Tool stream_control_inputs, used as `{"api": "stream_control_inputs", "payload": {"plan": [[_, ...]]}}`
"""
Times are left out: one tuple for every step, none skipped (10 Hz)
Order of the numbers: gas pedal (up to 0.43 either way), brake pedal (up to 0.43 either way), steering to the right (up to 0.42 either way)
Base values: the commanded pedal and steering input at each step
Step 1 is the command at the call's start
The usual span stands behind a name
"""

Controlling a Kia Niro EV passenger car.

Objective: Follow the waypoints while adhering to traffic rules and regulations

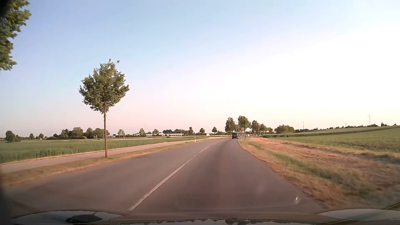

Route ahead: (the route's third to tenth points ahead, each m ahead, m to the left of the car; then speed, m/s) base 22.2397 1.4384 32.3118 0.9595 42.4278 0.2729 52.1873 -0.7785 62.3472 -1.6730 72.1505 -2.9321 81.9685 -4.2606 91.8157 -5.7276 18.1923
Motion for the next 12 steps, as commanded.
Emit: {"api": "stream_control_inputs", "payload": {"plan": [[0.551,0.018,0.014],[0.559,0.018,0.013],[0.579,0.012,0.013],[0.598,0.018,0.013],[0.598,0.012,0.013],[0.642,0.018,0.013],[0.65,0.018,0.013],[0.65,0.012,0.013],[0.65,0.012,0.013],[0.65,0.018,0.013],[0.65,0.018,0.013],[0.65,0.012,0.012]]}}
